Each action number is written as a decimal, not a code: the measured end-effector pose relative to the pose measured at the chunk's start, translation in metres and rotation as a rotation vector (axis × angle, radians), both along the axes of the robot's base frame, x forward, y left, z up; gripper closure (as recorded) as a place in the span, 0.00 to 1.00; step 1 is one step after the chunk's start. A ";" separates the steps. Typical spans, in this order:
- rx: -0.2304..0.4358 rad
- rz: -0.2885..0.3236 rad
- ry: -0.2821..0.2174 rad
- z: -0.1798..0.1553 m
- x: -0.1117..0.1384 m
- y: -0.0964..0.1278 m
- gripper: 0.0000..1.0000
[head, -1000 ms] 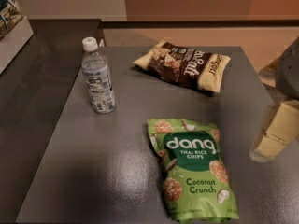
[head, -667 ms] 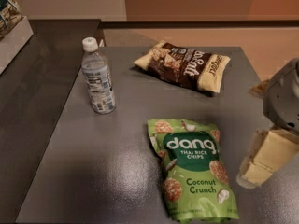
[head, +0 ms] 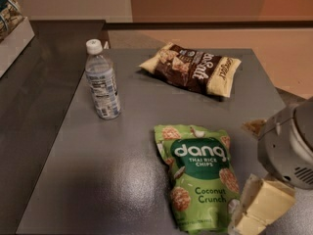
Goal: Move green rice chip bag near brown chip bag
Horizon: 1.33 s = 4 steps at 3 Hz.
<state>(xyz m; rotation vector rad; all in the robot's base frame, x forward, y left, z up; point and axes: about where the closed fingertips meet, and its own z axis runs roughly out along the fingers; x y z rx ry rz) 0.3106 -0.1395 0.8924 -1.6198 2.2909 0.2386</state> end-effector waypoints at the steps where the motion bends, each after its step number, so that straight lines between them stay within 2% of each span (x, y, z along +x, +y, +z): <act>1: 0.038 0.000 0.029 -0.015 -0.011 0.010 0.00; 2: 0.076 -0.008 0.045 -0.028 -0.018 0.016 0.00; 3: 0.103 -0.019 0.025 -0.041 -0.016 0.021 0.00; 4: 0.106 -0.027 -0.017 -0.049 -0.007 0.027 0.00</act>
Offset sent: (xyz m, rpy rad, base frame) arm -0.0271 0.0213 -0.0497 0.1290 0.0790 -0.0230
